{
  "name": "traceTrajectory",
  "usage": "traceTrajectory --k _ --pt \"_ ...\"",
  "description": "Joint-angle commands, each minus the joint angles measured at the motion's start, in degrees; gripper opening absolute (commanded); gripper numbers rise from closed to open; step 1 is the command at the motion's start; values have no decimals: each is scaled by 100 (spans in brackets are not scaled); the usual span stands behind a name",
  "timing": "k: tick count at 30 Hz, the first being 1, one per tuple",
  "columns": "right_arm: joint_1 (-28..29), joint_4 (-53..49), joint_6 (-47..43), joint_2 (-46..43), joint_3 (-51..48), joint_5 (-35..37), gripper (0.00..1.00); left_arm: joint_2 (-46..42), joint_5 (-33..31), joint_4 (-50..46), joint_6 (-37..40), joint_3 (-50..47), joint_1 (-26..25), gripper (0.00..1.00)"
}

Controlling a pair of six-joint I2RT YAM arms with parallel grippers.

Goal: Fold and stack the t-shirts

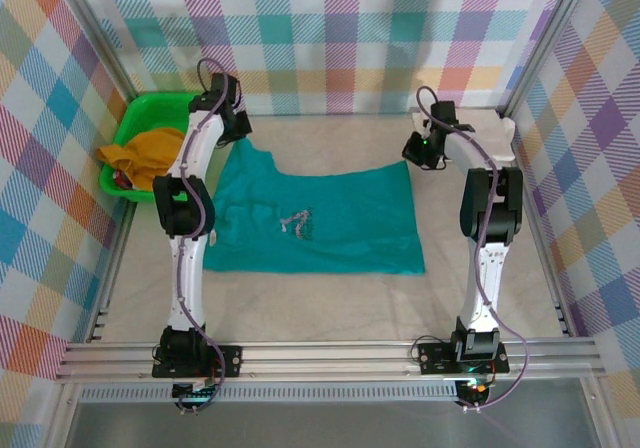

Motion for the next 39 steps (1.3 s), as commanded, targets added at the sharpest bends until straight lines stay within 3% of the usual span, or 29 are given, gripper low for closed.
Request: traceTrajectory --k 1,10,16,26,34,39 --pt "-64 219 123 -264 238 -81 0 273 240 -315 216 584 -52 0" --pt "-173 390 183 -500 21 -49 0 47 -328 -606 634 402 -70 0" --pt "-207 794 178 -945 -658 7 0 -1573 -559 1061 582 -2266 -70 0" --pt "-238 1131 25 -1594 -1497 -167 0 -3186 -654 1703 467 -4335 -100 0" --pt "-243 1611 483 -2455 -3101 -172 0 -4330 -1076 2134 67 -6318 -263 0" --pt "-242 1509 574 -2612 -3298 -256 0 -4540 -1179 2209 -21 -6798 -263 0"
